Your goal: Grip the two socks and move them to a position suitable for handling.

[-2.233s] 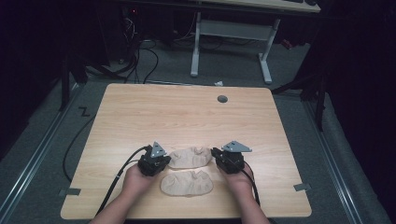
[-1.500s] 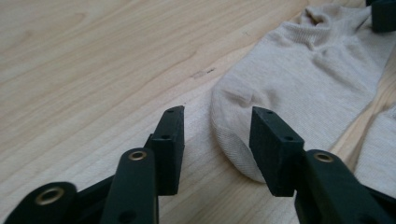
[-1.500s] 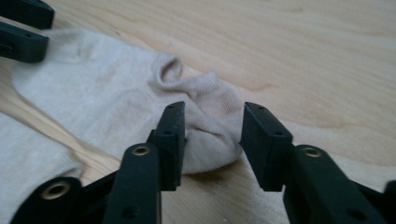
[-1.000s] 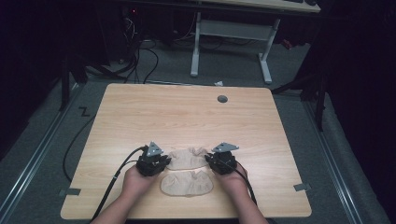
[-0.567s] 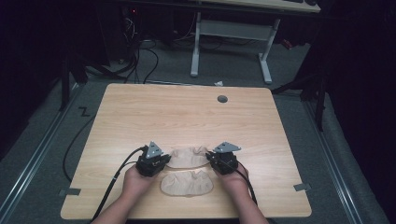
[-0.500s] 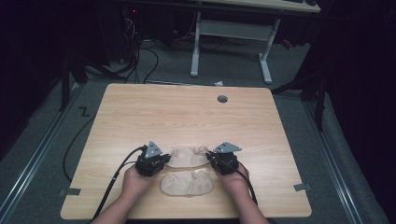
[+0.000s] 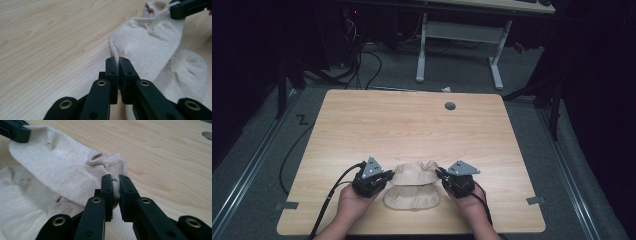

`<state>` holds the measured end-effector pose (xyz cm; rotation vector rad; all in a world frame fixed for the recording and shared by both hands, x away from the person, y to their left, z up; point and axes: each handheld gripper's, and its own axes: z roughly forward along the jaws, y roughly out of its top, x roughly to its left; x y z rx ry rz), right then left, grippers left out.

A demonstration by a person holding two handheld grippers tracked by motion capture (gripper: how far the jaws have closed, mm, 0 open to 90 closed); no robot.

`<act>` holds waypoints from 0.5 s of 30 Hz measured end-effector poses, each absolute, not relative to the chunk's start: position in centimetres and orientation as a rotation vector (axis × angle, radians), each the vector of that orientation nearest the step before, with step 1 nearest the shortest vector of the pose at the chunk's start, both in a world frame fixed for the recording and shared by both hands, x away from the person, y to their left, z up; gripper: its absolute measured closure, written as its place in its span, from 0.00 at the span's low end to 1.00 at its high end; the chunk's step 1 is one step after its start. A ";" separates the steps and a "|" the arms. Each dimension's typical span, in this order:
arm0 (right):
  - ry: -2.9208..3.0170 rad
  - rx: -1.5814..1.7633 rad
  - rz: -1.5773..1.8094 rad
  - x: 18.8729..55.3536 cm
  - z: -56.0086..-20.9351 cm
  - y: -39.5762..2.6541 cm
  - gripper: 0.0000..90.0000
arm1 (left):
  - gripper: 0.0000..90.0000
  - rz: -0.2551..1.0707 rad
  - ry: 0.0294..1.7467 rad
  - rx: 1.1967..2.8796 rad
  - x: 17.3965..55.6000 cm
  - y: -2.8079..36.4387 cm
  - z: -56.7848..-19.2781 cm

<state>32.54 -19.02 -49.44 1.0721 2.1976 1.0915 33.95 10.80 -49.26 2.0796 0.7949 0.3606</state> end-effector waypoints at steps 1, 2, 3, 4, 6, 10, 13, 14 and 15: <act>2.201 1.062 1.089 32.3 -49.4 -19.1 0.92 | 0.96 0.356 0.794 2.081 33.6 10.8 -49.2; 2.202 1.058 1.095 32.0 -49.4 -19.1 0.92 | 0.96 0.343 0.796 2.081 33.3 10.9 -49.2; 2.205 1.057 1.096 31.7 -49.3 -19.1 0.92 | 0.96 0.338 0.795 2.081 33.0 10.9 -49.2; 2.205 1.050 1.101 31.4 -49.3 -19.1 0.92 | 0.96 0.334 0.793 2.083 32.7 10.9 -49.2; 2.214 1.040 1.104 30.8 -49.3 -19.1 0.92 | 0.96 0.317 0.799 2.084 32.0 11.0 -49.2; 2.239 1.046 1.117 29.4 -49.7 -19.2 0.92 | 0.96 0.297 0.794 2.087 30.6 11.2 -49.1; 2.259 1.043 1.114 28.6 -50.0 -19.1 0.92 | 0.96 0.273 0.798 2.090 29.7 11.5 -49.2; 2.266 1.041 1.110 28.4 -50.1 -19.1 0.92 | 0.96 0.274 0.797 2.099 29.5 11.5 -49.3; 2.271 1.040 1.112 28.2 -50.2 -19.0 0.92 | 0.96 0.282 0.794 2.108 29.4 11.5 -49.3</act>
